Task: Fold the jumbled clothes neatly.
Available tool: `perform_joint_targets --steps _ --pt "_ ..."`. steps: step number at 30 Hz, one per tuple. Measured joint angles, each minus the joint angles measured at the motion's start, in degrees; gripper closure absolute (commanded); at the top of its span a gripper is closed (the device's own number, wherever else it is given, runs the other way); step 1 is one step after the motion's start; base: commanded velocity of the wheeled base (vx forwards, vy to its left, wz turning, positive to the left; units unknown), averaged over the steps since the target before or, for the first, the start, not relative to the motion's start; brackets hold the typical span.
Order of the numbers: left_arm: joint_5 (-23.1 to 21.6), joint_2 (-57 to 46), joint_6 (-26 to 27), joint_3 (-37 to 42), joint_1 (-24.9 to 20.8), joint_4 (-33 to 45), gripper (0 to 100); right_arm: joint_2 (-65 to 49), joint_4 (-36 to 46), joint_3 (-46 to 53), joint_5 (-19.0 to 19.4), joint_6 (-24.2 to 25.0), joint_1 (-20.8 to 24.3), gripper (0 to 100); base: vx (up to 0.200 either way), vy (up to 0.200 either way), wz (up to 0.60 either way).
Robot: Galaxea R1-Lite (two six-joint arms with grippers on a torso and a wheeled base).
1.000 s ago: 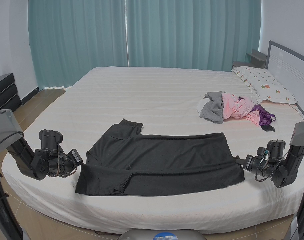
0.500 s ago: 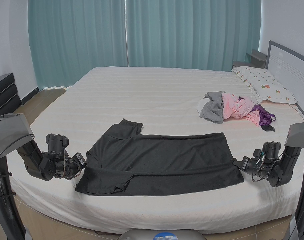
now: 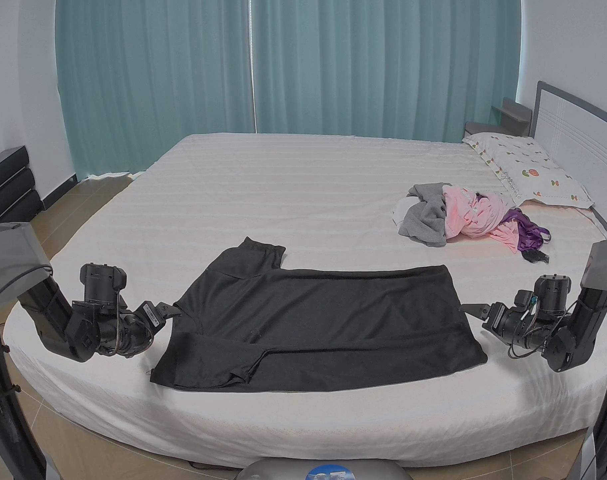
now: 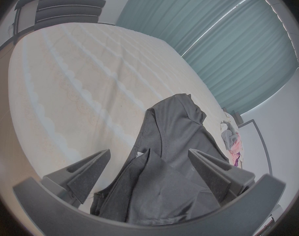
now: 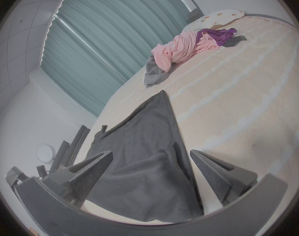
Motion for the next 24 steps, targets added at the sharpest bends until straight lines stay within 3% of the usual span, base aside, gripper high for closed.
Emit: perform_joint_targets --steps 5,10,14,24 --pt "-0.04 -3.80 -1.89 2.27 0.22 0.18 0 -3.66 -0.24 2.10 -0.02 3.28 1.18 0 0.000 0.000 0.00" --pt "-0.06 -7.23 -5.03 3.49 -0.04 0.38 0 -6.39 -1.26 4.44 -0.13 9.39 2.28 0 0.000 -0.200 0.00" --pt "-0.09 -8.78 -5.51 4.14 -0.23 0.43 0 -7.38 -2.79 6.10 -0.16 10.07 2.65 0 0.000 -0.200 0.00" --pt "-0.06 -9.55 -6.19 4.22 -0.26 0.33 0 -7.24 -3.15 6.91 -0.18 10.22 2.97 0 0.000 0.000 0.00"
